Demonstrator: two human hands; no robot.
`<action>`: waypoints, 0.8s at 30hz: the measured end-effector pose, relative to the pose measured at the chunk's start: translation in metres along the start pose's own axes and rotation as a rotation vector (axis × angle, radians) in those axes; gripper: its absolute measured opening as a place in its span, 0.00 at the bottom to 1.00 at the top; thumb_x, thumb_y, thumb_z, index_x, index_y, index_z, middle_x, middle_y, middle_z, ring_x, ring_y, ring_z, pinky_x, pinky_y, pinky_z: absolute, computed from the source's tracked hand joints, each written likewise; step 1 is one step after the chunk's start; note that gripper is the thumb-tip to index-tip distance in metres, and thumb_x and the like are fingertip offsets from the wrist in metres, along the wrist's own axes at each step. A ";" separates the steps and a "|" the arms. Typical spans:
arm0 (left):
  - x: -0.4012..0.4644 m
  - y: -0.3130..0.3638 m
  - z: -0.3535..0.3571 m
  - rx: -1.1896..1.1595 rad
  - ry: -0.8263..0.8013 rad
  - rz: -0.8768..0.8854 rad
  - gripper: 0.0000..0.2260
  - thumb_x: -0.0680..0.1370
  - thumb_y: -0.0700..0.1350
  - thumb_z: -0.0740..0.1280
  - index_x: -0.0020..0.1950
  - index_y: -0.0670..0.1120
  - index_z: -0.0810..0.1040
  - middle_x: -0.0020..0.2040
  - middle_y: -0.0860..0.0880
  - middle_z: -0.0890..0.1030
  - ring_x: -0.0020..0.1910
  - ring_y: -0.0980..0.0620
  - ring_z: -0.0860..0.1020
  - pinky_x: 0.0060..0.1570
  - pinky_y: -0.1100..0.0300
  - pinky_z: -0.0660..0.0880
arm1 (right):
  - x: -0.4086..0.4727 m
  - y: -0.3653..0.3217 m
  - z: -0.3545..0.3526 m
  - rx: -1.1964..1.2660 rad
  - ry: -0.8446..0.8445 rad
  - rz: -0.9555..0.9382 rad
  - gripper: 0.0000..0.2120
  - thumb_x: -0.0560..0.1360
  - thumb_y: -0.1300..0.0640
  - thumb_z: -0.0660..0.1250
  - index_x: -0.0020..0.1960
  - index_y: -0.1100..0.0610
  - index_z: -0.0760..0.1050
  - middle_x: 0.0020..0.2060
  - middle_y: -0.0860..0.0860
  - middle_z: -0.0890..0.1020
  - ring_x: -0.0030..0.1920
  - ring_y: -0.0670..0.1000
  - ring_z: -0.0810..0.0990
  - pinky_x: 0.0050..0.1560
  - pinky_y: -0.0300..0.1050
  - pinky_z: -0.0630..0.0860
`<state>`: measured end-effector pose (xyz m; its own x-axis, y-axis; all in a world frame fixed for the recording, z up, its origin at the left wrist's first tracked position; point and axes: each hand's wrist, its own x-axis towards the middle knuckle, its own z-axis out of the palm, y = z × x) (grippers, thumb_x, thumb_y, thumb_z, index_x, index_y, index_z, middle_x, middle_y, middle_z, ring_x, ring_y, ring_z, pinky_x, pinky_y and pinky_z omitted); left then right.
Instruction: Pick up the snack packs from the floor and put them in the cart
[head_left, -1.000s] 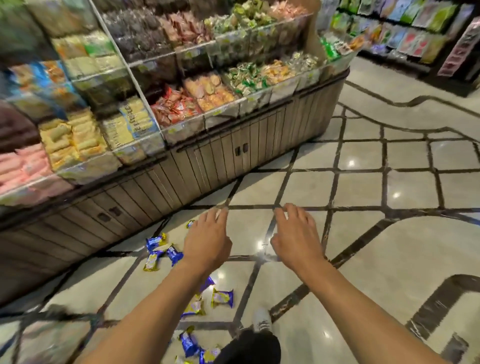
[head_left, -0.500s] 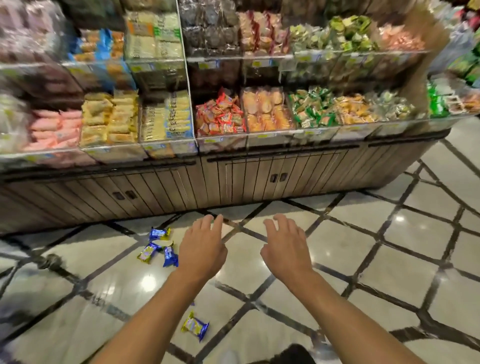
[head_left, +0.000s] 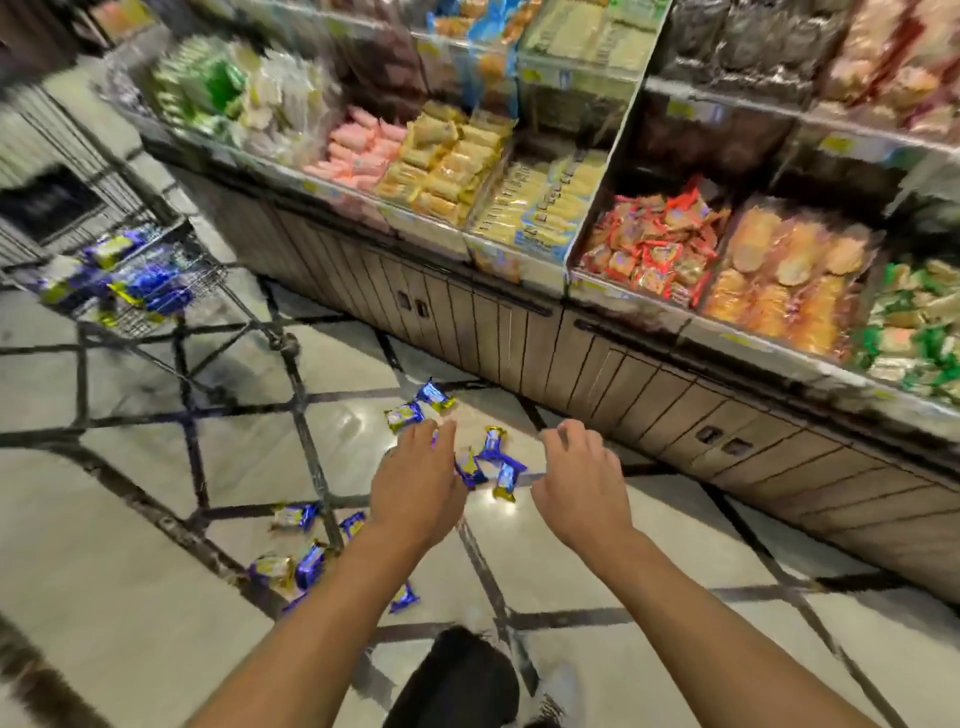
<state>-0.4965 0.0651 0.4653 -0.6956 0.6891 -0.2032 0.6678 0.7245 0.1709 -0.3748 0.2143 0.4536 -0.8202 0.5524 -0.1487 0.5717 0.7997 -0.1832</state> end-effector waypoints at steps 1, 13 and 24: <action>0.005 -0.004 0.001 -0.005 0.002 -0.025 0.28 0.76 0.50 0.64 0.75 0.49 0.63 0.71 0.47 0.68 0.69 0.44 0.66 0.61 0.50 0.70 | 0.010 0.001 0.002 -0.009 -0.016 -0.023 0.19 0.71 0.54 0.64 0.62 0.51 0.71 0.58 0.51 0.72 0.57 0.55 0.72 0.54 0.50 0.73; 0.134 -0.067 0.145 -0.062 -0.054 -0.207 0.29 0.78 0.50 0.62 0.78 0.47 0.59 0.73 0.45 0.66 0.69 0.44 0.66 0.62 0.51 0.69 | 0.176 0.012 0.163 0.035 -0.174 -0.168 0.23 0.73 0.55 0.65 0.67 0.54 0.68 0.64 0.53 0.69 0.60 0.56 0.70 0.53 0.50 0.73; 0.243 -0.132 0.465 -0.231 -0.088 -0.425 0.31 0.76 0.49 0.66 0.77 0.49 0.58 0.73 0.45 0.65 0.67 0.43 0.68 0.62 0.48 0.71 | 0.278 0.043 0.490 0.067 -0.319 -0.291 0.27 0.70 0.56 0.67 0.68 0.55 0.68 0.63 0.55 0.69 0.59 0.59 0.71 0.47 0.53 0.74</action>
<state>-0.6308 0.1292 -0.0555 -0.8624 0.3345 -0.3800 0.2465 0.9330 0.2621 -0.5693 0.2874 -0.0714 -0.9067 0.1978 -0.3725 0.3264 0.8884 -0.3228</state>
